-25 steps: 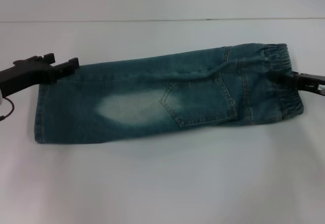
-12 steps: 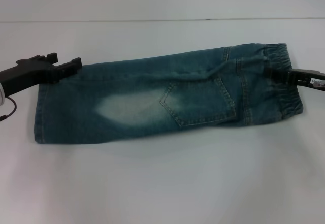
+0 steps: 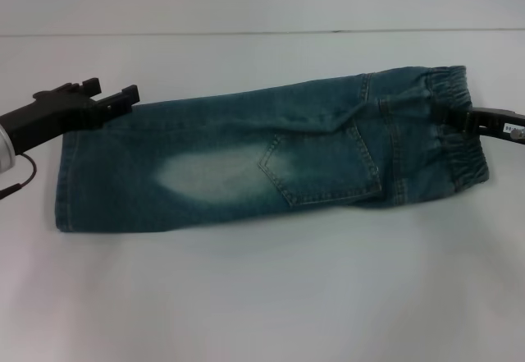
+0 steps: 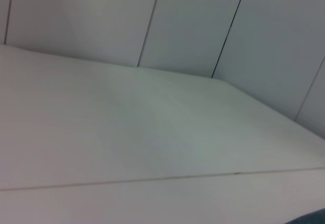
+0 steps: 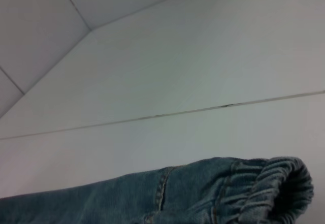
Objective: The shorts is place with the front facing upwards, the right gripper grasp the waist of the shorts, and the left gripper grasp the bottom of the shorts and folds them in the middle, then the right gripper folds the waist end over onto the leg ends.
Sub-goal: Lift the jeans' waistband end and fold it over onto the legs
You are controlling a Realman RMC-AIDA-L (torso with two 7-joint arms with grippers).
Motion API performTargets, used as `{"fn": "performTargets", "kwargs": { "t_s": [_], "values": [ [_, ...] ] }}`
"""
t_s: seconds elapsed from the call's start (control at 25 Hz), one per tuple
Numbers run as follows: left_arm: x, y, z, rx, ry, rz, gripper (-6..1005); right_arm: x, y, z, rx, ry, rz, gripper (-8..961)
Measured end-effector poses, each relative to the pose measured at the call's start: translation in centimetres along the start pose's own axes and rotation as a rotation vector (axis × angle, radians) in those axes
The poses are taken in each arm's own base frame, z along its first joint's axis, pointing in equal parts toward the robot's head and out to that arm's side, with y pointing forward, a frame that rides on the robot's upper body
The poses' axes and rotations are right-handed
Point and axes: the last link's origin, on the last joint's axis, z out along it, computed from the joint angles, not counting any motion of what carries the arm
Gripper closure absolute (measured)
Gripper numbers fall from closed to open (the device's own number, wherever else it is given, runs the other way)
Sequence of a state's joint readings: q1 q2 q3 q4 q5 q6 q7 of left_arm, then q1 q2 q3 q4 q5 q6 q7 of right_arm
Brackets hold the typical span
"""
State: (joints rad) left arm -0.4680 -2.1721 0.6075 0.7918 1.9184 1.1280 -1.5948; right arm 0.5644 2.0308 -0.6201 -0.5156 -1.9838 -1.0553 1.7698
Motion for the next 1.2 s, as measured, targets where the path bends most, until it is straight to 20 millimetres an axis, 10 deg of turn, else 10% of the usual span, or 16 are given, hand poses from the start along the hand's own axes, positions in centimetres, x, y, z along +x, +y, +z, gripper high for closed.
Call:
{"fn": "performTargets", "kwargs": {
  "t_s": [0.2, 0.88, 1.2],
  "values": [
    [-0.7, 1.1, 0.8, -0.048, 0.044, -0.024, 218, 0.3, 0.0, -0.7, -0.029, 0.006, 0.011, 841],
    [-6.5, 8.4, 5.8, -0.039, 0.264, 0.147, 391, -2.4, 0.7, -6.3, -0.188, -0.038, 0.058, 841],
    [-7.9, 9.9, 6.1, 0.078, 0.290, 0.201, 831, -4.9, 2.9, -7.7, -0.273, -0.020, 0.036, 842]
  ]
}}
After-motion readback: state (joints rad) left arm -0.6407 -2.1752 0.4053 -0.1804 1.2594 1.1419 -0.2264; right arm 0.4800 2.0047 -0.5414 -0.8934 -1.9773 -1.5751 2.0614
